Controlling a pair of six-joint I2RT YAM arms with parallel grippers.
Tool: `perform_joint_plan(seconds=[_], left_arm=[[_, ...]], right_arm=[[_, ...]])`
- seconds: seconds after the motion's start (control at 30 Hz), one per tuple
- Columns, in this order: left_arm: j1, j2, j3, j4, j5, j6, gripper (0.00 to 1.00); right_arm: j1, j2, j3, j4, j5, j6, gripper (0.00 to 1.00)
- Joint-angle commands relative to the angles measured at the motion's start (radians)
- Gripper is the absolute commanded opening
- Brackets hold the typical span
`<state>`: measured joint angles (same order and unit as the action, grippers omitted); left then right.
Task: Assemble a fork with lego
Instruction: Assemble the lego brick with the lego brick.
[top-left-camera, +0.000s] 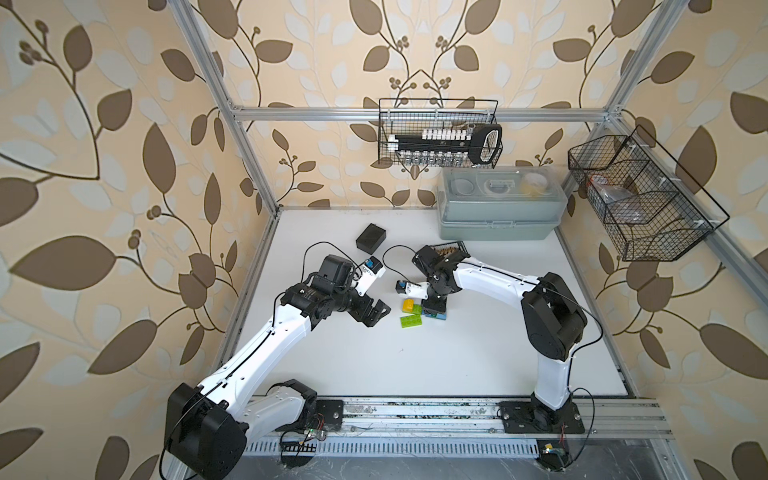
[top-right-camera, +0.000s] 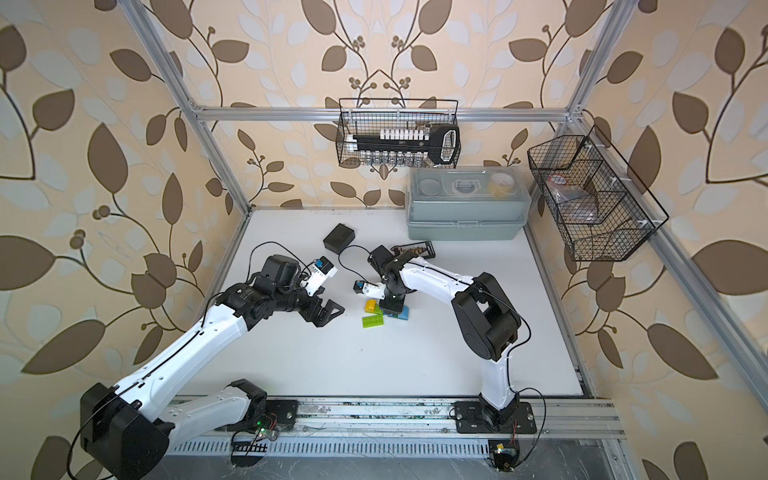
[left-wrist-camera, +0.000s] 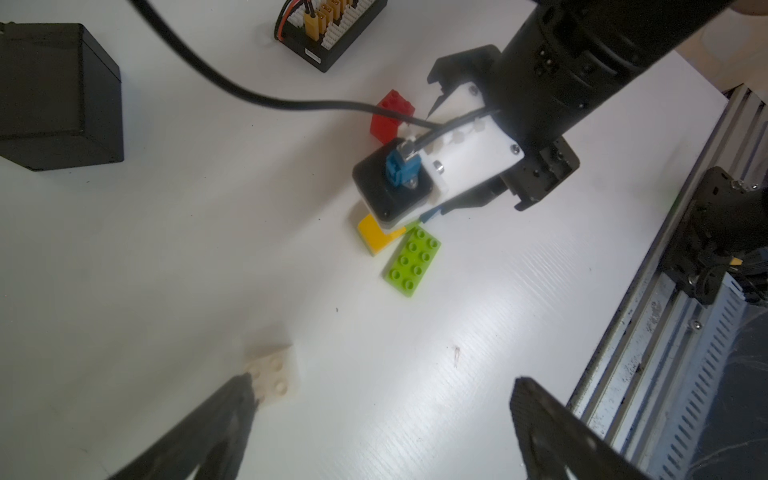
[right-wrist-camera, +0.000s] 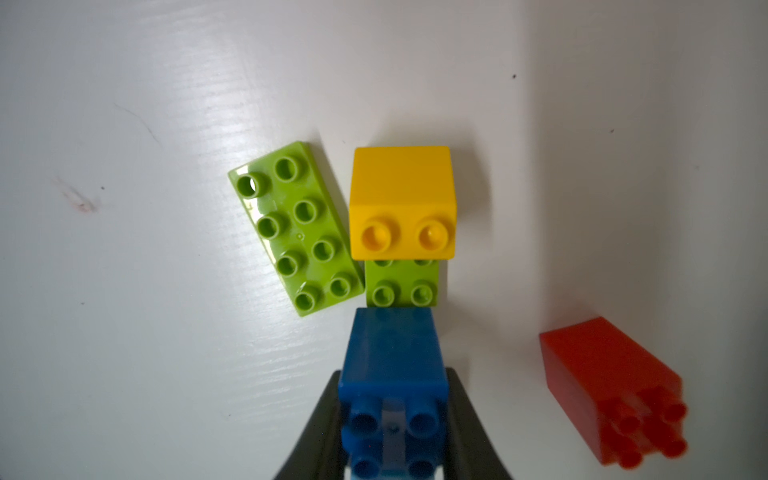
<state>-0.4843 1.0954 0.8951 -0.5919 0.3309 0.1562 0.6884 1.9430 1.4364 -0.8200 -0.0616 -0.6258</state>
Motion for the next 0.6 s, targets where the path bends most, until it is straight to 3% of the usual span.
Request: perform_joint_plan(seconds=[0.0,0.57], left_arm=[[0.008,-0.035,-0.011,-0.008,-0.012,0.0,0.99],[0.026,-0.072,-0.037,-0.022,-0.013,-0.002,0.99]], right_arm=[[0.007,0.025,0.041,-0.013,-0.007,-0.007,0.0],[0.016,0.076,0.082,-0.027,0.015,-0.004,0.0]])
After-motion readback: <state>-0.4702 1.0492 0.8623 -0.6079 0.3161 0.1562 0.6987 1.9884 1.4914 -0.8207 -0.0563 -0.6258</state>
